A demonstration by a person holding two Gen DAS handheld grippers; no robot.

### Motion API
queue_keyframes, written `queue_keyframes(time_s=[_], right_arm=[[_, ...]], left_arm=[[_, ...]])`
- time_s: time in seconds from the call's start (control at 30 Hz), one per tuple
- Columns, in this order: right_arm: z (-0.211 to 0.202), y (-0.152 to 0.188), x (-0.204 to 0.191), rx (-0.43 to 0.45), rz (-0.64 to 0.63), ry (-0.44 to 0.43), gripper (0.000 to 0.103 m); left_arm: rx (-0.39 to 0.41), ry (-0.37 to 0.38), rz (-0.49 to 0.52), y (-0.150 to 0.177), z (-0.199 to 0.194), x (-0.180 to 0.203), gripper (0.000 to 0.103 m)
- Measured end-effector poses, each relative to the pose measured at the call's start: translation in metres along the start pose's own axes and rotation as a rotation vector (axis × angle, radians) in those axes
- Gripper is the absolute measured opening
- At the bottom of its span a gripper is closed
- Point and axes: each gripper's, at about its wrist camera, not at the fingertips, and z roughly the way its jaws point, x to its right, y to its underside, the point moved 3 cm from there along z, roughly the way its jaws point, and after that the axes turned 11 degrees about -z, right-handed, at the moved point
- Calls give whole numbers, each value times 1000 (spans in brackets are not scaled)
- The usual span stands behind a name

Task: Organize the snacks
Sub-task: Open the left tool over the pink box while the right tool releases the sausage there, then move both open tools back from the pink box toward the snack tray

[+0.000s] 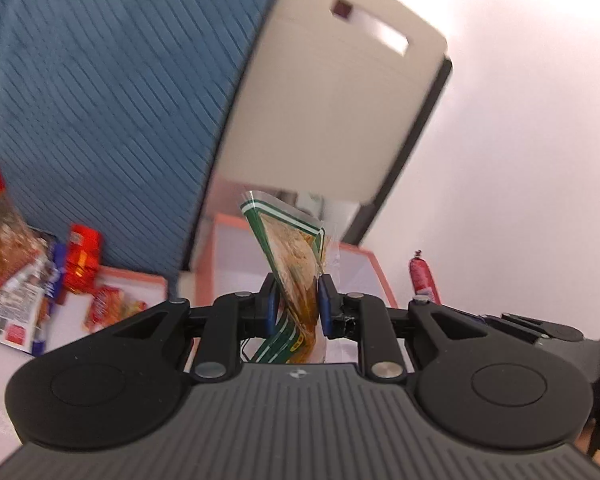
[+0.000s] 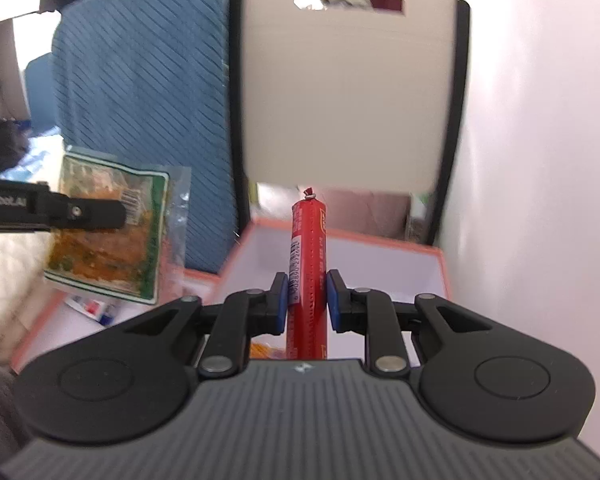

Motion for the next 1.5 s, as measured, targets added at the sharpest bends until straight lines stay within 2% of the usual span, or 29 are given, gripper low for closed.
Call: queue_keyframes(time_s=[0.17, 0.37, 0.57, 0.8, 0.83, 0.87, 0.93, 1.0, 1.03, 1.23, 1.5], right_arm=[[23, 27, 21, -76, 23, 8, 23], [49, 60, 39, -154, 33, 21, 23], [68, 79, 53, -190, 69, 24, 23], [84, 90, 60, -221, 120, 2, 24], [85, 92, 63, -224, 125, 0, 24], [87, 91, 62, -228, 128, 1, 25], [85, 87, 61, -233, 129, 12, 25], [78, 83, 63, -222, 122, 29, 42], [76, 81, 63, -209, 122, 34, 45], [51, 64, 58, -126, 133, 44, 46], [12, 46, 29, -7, 143, 5, 46]], left_arm=[[-73, -15, 35, 17, 37, 11, 24], [-172, -42, 29, 40, 80, 10, 24], [-223, -48, 39, 54, 102, 14, 24], [-244, -52, 51, 58, 111, 13, 26], [-248, -62, 48, 58, 111, 12, 40], [-252, -72, 41, 57, 111, 11, 58], [-232, -72, 32, 54, 107, 8, 67], [-211, -70, 37, 51, 100, 7, 67], [-204, -69, 38, 49, 97, 7, 67], [-126, -75, 54, 38, 64, 6, 67], [8, -89, 80, 29, 7, 9, 67]])
